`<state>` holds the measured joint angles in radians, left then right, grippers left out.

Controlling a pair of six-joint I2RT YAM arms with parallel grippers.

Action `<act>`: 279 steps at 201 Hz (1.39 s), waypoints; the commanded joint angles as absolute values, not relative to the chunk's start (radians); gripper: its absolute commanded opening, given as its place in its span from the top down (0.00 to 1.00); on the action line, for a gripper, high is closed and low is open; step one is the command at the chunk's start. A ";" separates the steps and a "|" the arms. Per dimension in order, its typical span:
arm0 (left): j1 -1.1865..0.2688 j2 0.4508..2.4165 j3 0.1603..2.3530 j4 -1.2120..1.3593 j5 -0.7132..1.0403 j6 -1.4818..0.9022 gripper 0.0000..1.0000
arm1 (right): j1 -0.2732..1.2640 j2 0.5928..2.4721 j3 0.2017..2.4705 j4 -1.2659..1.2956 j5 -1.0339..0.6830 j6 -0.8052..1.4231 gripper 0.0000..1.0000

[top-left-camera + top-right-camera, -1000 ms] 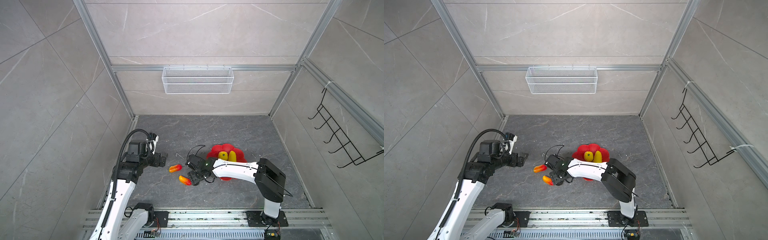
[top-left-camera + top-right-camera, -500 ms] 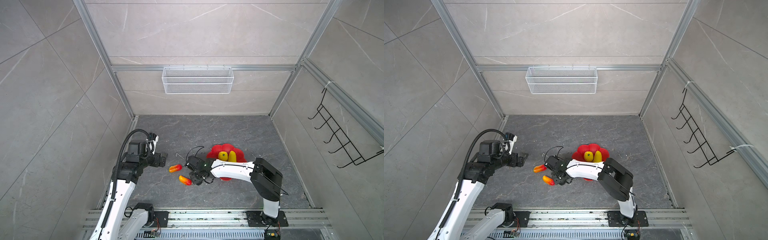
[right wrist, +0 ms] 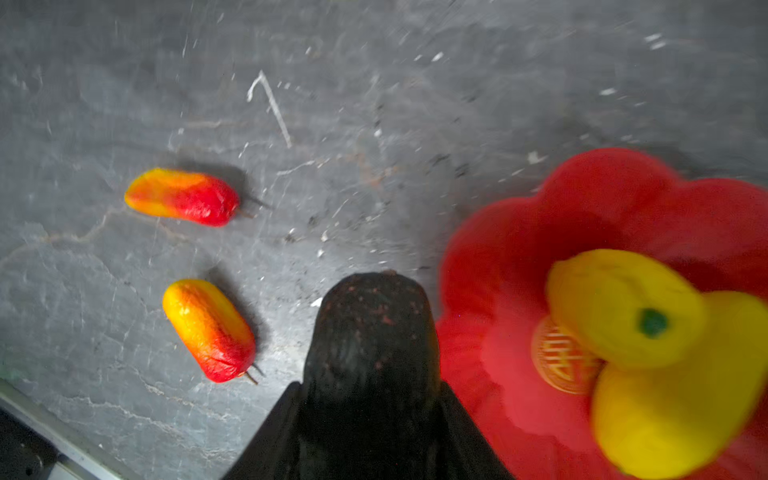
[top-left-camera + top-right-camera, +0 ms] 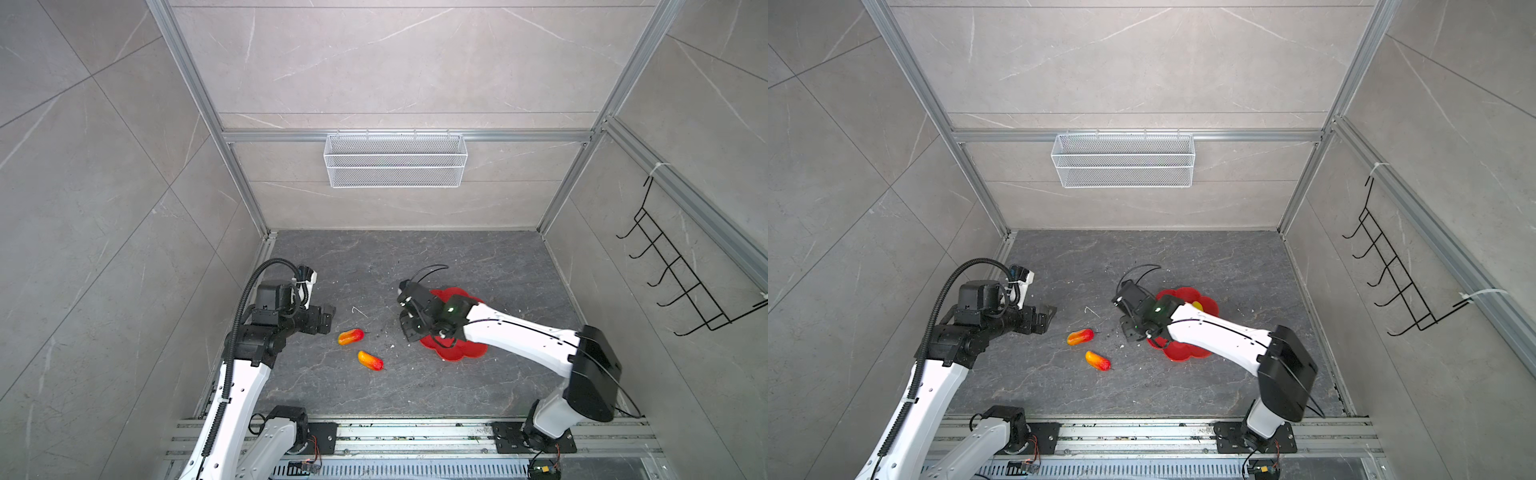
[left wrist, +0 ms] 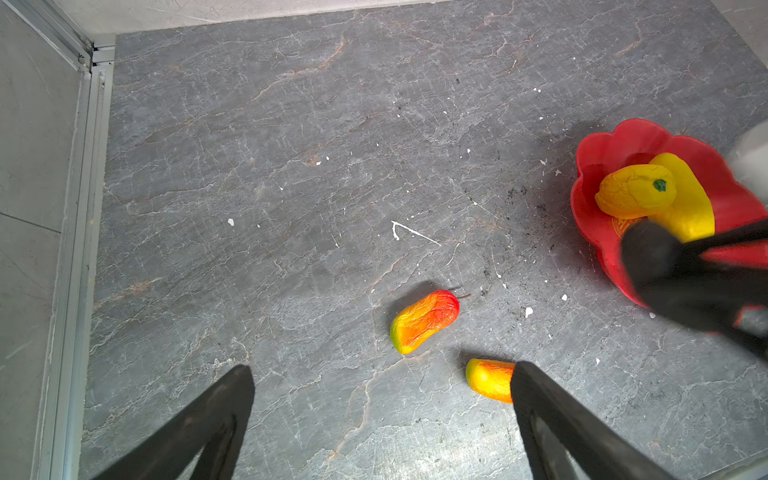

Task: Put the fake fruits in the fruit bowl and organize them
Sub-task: 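Carry the avocado into the red bowl and release it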

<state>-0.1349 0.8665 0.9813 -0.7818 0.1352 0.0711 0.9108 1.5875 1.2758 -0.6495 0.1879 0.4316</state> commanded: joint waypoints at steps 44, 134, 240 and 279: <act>-0.130 0.861 0.984 -0.773 0.147 0.064 0.00 | 0.744 1.403 1.055 -0.787 0.242 0.390 0.64; -0.130 0.865 0.986 -0.773 0.155 0.063 0.00 | 0.707 1.470 0.931 -0.685 0.186 0.397 0.64; -0.130 0.862 0.983 -0.773 0.151 0.064 0.00 | 0.678 1.580 0.945 -0.609 0.168 0.380 0.55; -0.130 0.867 0.987 -0.775 0.148 0.064 0.00 | 0.676 1.567 0.979 -0.652 0.176 0.368 0.44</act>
